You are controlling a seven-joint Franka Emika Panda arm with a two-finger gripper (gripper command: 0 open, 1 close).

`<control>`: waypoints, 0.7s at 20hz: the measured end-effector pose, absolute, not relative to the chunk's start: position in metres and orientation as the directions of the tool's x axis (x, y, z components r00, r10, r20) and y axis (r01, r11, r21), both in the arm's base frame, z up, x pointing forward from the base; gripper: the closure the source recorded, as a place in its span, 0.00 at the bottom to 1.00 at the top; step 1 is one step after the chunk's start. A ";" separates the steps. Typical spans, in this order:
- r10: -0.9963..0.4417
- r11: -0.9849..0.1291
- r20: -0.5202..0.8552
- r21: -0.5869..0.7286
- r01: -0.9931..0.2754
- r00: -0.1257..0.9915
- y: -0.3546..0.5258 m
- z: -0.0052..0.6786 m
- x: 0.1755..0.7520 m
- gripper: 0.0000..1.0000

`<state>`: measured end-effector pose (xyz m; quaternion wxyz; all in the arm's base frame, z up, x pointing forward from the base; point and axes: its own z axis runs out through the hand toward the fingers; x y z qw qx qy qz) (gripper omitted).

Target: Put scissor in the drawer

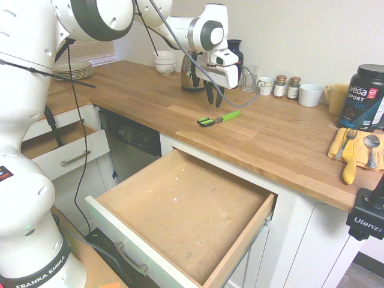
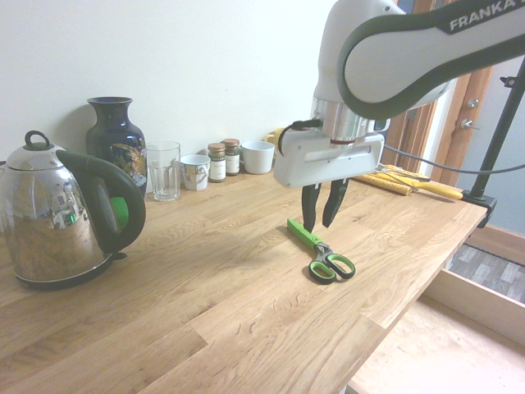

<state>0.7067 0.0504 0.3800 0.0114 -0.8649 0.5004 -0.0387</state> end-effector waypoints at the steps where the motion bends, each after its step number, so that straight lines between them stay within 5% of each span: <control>1: -0.868 -0.496 0.054 -0.056 -0.867 0.493 0.049 0.376 0.707 0.00; 14: -0.885 -0.465 0.050 -0.038 -0.885 0.463 0.022 0.361 0.704 0.00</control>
